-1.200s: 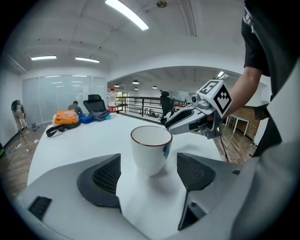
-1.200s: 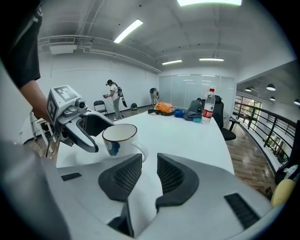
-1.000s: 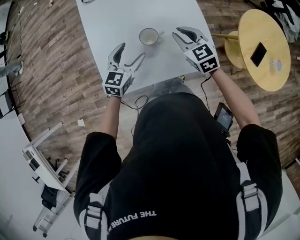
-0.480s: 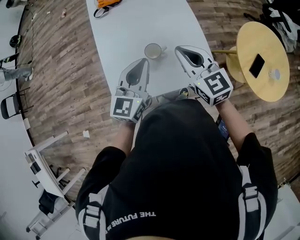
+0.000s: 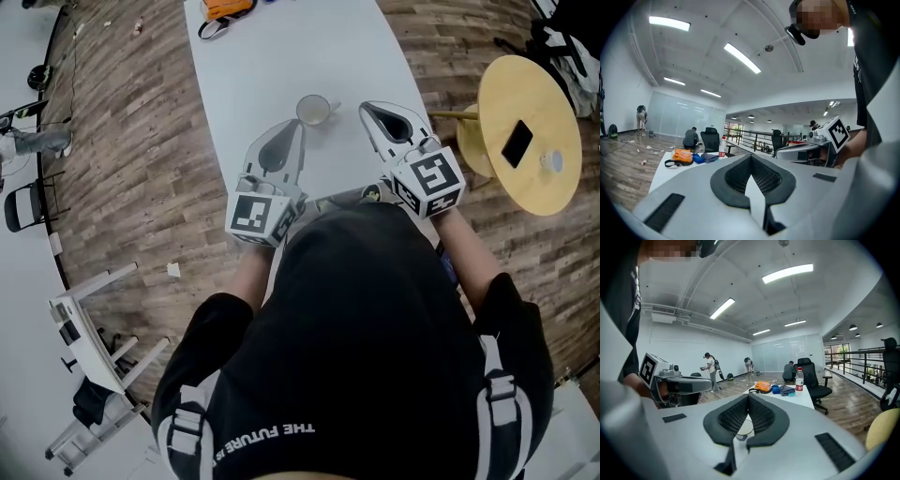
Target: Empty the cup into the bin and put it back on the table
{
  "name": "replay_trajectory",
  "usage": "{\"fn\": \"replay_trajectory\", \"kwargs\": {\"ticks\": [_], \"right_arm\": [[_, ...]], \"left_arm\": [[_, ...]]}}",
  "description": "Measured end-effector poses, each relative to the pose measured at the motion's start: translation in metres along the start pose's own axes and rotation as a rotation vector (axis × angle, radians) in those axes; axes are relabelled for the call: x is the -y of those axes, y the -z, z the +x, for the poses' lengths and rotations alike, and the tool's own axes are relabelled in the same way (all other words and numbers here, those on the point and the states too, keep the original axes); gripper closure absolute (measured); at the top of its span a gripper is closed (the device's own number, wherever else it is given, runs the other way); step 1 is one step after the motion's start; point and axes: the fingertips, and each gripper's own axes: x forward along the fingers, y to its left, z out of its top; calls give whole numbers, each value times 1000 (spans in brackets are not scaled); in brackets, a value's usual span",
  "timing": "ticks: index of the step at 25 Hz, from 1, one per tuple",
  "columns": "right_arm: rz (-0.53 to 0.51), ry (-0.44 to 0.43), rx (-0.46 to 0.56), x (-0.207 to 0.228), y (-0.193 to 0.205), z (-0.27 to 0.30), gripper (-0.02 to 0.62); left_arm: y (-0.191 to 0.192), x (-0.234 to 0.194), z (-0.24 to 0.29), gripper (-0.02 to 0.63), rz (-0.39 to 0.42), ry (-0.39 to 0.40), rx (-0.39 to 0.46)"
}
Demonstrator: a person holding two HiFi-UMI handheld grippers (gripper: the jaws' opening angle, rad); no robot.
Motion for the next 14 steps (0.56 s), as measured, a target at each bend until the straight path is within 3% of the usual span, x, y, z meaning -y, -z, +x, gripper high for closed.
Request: {"fn": "replay_trajectory", "kwargs": {"ticks": [14], "right_arm": [[-14,-1,-11,12,-4,11,580]], "left_arm": [[3,-5,12,584,5,18,-14]]}}
